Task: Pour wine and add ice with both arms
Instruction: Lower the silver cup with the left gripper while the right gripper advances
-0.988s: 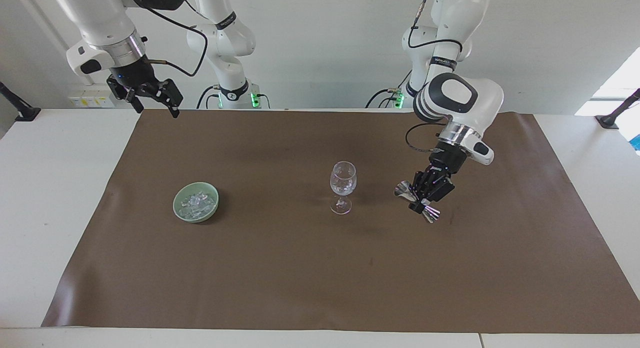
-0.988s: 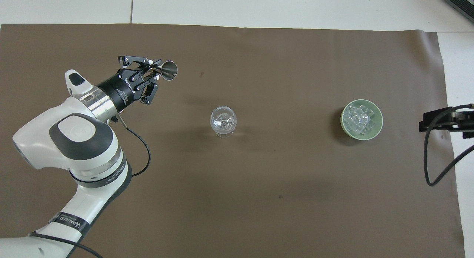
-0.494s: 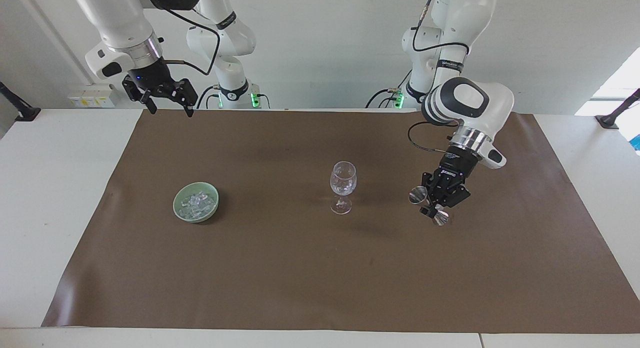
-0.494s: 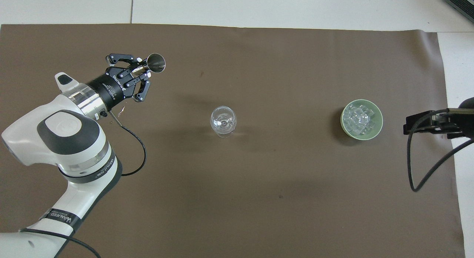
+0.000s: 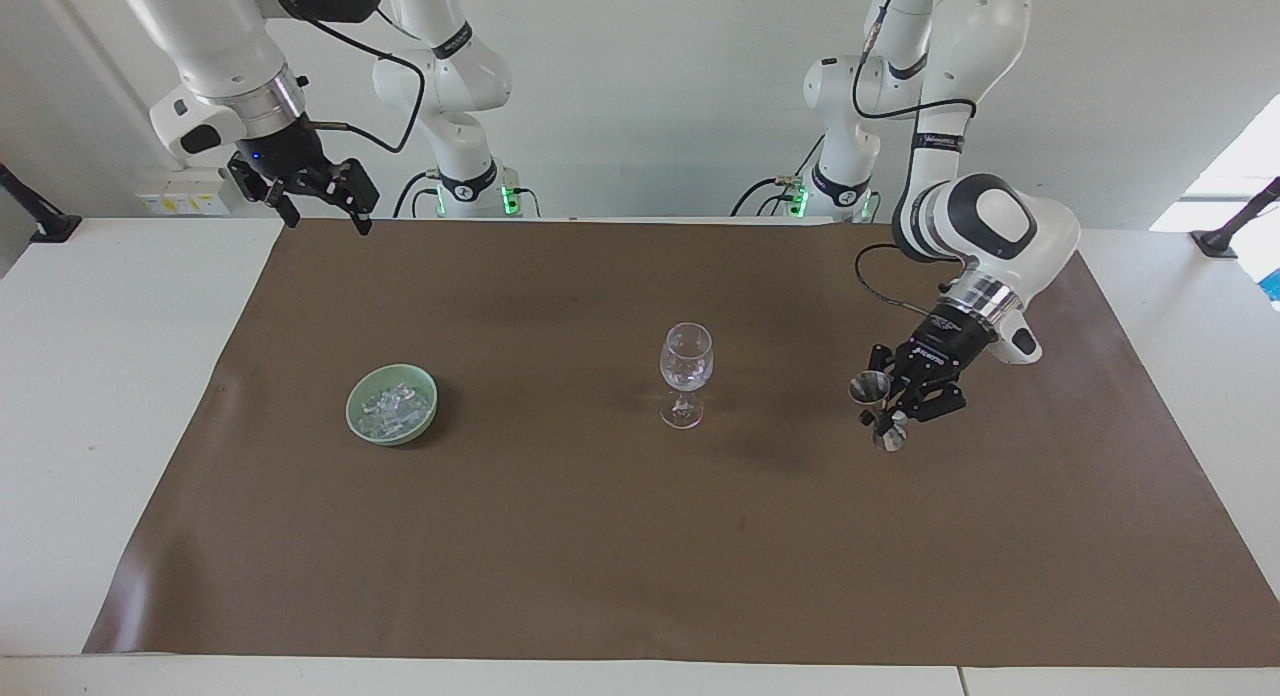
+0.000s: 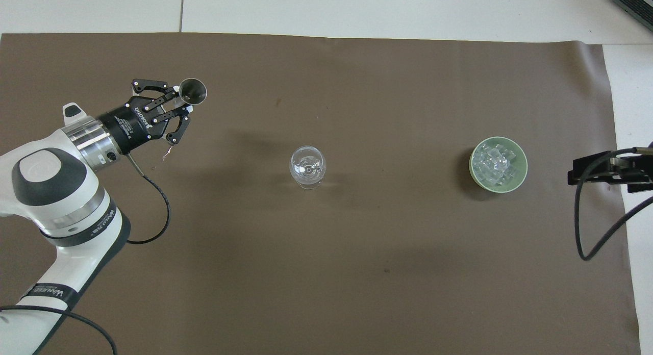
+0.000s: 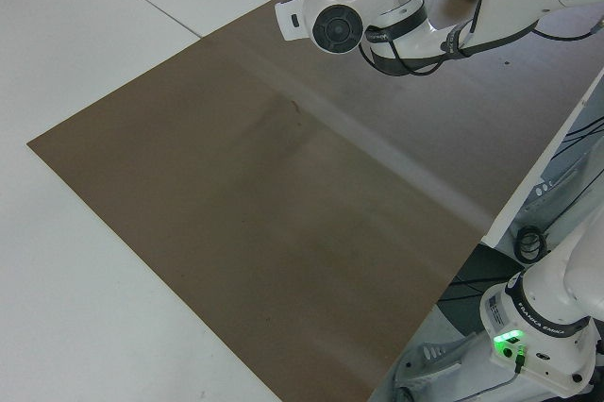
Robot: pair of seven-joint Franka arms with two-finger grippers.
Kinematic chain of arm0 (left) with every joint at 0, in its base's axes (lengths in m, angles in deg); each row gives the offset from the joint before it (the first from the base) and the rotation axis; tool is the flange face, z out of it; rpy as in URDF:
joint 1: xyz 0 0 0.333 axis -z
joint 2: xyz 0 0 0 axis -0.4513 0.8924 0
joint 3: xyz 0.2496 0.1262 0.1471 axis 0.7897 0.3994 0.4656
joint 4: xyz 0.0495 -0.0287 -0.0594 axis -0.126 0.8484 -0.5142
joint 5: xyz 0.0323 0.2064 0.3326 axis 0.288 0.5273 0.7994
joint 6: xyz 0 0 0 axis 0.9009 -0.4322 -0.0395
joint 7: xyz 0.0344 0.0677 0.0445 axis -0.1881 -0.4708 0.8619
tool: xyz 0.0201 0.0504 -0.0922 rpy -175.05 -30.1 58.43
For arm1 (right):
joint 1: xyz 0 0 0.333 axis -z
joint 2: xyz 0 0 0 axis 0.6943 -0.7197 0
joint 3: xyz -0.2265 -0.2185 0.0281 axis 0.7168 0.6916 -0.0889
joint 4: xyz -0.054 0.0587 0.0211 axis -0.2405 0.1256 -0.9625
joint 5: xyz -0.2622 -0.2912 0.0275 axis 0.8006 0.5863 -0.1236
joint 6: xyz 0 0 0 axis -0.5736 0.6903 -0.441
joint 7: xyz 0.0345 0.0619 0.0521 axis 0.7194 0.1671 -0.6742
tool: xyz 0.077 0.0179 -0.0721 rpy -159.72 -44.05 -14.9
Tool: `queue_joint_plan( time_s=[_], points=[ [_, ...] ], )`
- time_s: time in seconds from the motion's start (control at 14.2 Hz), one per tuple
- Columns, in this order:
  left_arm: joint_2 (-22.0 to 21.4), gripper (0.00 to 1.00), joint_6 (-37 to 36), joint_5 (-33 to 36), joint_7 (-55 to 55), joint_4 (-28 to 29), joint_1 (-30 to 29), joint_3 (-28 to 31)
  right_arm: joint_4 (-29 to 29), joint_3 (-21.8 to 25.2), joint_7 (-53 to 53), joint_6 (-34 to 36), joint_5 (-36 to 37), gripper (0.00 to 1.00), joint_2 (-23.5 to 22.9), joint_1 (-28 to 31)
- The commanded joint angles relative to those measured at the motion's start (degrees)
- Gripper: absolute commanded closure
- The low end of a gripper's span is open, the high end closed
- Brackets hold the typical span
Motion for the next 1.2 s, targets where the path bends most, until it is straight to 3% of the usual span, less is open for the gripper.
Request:
queue_joint_plan(
  time_s=[0.0, 0.56, 0.78, 1.13],
  points=[
    [-0.60, 1.00, -5.85, 0.96, 1.43, 2.06, -3.14, -0.31, 3.33, 0.20, -0.88, -1.62, 0.51, 0.00, 2.38, -0.45],
    [2.21, 1.00, -17.72, 3.59, 1.17, 5.40, -9.91, -0.22, 3.69, 0.03, -0.97, -2.06, 0.51, 0.00, 2.47, -0.54],
    [4.93, 1.00, -24.30, 8.24, 0.73, 5.23, -14.82, -0.31, 6.14, 0.03, -1.15, -2.24, 0.51, 0.00, 3.78, -0.54],
    [6.78, 1.00, -27.92, 11.49, 0.64, 4.79, -17.99, -0.31, 11.59, -0.59, -0.62, -7.75, 0.42, 0.00, 5.89, -0.72]
  ],
)
